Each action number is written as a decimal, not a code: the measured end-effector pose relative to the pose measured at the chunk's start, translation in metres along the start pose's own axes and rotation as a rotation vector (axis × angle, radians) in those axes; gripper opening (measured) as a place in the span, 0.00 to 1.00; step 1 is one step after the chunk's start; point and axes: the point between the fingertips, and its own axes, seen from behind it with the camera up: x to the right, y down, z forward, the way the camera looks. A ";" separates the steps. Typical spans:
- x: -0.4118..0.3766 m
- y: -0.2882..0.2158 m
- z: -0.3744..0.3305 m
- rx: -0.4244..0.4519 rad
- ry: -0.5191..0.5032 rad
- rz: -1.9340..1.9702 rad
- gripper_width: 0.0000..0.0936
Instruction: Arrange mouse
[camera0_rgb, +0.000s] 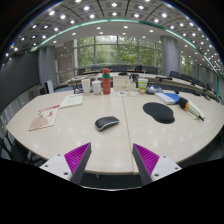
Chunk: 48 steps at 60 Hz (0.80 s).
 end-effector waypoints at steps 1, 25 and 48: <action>-0.005 -0.001 0.010 -0.002 -0.004 0.002 0.91; -0.043 -0.020 0.180 -0.074 0.026 0.011 0.91; -0.041 -0.041 0.227 -0.138 0.080 -0.015 0.74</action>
